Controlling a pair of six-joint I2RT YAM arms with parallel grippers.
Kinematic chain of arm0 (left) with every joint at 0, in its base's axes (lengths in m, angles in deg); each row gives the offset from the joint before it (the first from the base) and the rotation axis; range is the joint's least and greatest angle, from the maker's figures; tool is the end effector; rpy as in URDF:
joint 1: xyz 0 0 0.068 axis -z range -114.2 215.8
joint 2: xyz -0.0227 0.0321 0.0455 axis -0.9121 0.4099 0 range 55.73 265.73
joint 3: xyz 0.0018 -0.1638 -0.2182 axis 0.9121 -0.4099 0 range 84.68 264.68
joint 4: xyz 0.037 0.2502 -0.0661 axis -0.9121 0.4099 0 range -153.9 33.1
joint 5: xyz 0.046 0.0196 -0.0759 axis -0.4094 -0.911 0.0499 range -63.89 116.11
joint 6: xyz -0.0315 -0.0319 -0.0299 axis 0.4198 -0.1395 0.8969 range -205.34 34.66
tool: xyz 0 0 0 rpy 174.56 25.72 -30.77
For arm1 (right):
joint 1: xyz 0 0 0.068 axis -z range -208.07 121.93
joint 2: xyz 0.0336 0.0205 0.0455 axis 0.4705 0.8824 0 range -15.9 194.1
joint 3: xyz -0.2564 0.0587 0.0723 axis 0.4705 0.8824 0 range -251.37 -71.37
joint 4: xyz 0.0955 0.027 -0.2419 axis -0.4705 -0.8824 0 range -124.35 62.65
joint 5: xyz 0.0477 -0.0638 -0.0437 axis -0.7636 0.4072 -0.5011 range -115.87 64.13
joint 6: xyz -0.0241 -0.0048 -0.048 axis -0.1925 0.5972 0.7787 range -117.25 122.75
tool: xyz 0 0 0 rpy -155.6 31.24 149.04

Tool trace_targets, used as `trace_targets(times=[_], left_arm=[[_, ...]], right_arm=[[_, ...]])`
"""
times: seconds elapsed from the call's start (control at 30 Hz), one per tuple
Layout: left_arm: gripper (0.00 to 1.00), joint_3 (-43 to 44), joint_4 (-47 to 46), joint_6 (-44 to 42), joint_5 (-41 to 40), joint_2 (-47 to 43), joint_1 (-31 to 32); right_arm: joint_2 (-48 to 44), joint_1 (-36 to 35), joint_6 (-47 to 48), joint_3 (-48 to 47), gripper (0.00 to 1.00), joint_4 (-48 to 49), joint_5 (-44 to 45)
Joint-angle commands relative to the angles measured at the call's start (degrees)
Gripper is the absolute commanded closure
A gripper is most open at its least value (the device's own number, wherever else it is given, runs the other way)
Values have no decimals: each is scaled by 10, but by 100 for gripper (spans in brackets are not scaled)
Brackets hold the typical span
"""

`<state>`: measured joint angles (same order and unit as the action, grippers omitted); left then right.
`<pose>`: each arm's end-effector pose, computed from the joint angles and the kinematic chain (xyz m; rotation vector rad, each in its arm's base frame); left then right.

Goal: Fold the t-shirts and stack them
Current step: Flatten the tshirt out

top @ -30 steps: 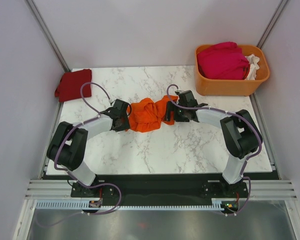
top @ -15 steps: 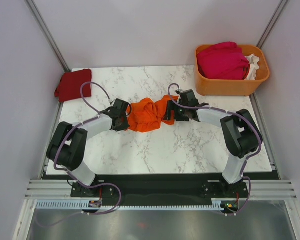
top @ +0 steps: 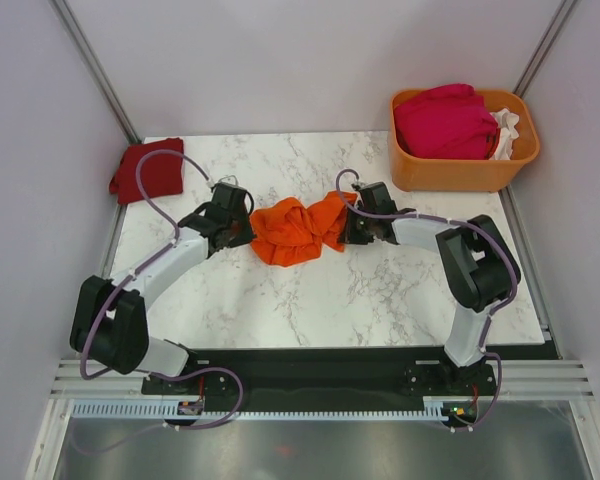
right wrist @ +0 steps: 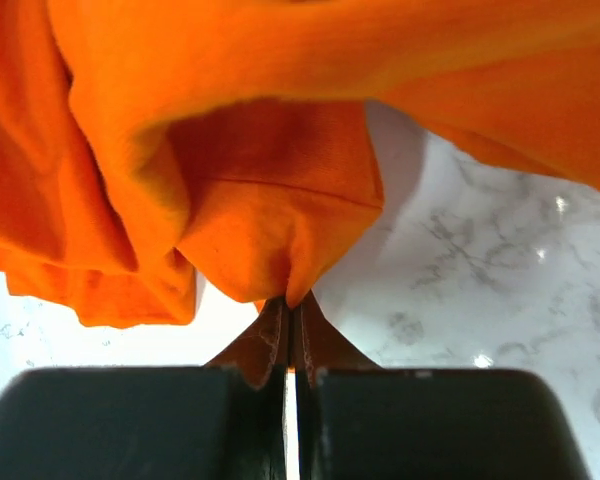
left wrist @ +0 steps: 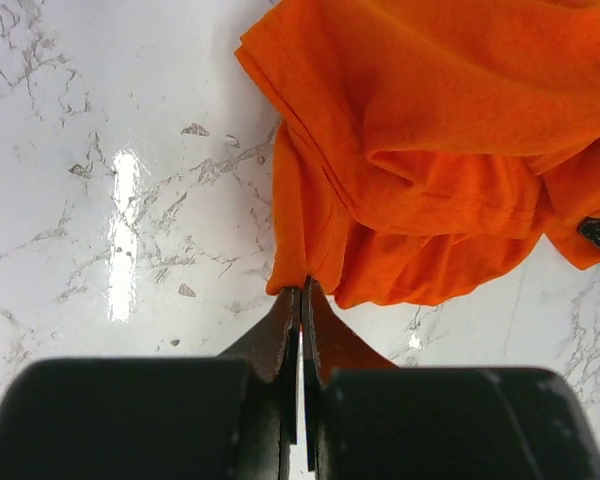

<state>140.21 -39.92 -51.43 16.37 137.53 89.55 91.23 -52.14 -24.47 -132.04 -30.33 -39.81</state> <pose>0.2754 -0.1146 0.2363 -0.2913 2.4285 -0.2437 0.3440 0.1630 0.1470 -0.0446 2.5232 0.6808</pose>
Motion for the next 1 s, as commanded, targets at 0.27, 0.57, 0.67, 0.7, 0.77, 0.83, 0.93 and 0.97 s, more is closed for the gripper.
trace_targets(times=[0.27,0.57,0.67,0.7,0.77,0.83,0.93,0.97], left_arm=[[98,289,128,-36,-7,-147,-75],[98,457,214,-46,-34,-228,-82],[98,475,219,-49,-27,-273,-82],[98,477,222,-49,-23,-284,-81],[98,480,224,-51,-7,-319,-82],[98,477,226,-51,12,-345,-82],[98,465,226,-42,55,-397,-81],[98,463,228,-39,66,-423,-82]], right_arm=[[-219,113,61,-231,100,-227,43],[-398,154,49,-367,100,-372,67],[-461,155,38,-396,100,-401,82],[-477,155,38,-401,100,-411,84],[-517,154,38,-422,100,-429,70],[-556,155,38,-445,100,-451,47],[-612,155,25,-459,100,-465,8],[-624,155,22,-463,100,-469,8]])
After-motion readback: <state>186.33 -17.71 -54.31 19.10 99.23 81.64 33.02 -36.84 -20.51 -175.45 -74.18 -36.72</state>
